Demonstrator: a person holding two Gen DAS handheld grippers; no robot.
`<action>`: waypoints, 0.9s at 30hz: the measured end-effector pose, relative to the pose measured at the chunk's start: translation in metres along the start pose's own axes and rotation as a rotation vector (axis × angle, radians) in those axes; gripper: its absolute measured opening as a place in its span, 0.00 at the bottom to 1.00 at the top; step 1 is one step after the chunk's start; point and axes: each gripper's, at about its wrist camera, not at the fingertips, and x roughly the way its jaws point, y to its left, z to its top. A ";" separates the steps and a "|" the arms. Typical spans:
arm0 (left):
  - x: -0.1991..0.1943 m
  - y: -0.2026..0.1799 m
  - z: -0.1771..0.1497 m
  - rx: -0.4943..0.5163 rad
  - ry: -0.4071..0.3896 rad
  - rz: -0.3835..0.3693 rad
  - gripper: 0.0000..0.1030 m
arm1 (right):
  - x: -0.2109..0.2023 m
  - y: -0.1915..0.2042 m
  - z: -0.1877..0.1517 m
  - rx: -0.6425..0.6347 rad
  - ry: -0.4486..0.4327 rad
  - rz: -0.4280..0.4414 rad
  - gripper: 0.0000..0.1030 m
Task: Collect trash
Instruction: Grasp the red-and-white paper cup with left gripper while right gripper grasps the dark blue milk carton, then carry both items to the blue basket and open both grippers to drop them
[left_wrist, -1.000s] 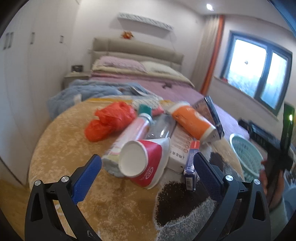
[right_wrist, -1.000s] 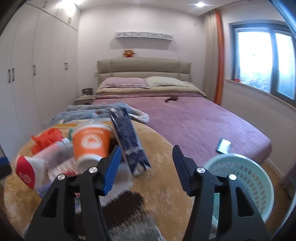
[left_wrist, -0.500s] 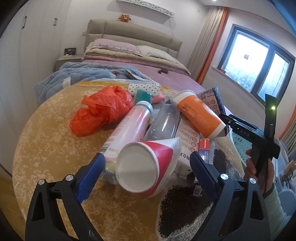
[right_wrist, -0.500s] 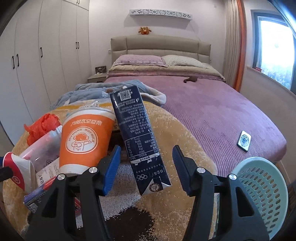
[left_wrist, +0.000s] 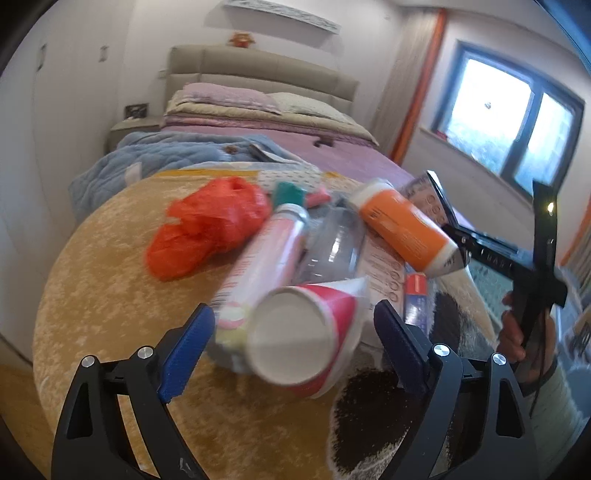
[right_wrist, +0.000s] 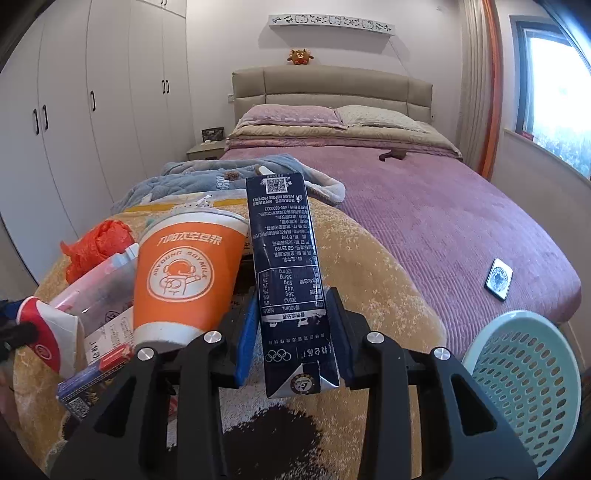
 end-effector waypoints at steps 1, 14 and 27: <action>0.003 -0.007 0.000 0.028 -0.001 0.031 0.79 | -0.004 -0.001 -0.001 0.005 -0.007 -0.001 0.32; -0.029 -0.030 -0.007 0.046 -0.061 0.046 0.55 | -0.057 -0.016 -0.012 0.066 -0.070 0.052 0.31; -0.035 -0.152 0.049 0.150 -0.150 -0.152 0.55 | -0.142 -0.086 -0.035 0.224 -0.164 -0.082 0.31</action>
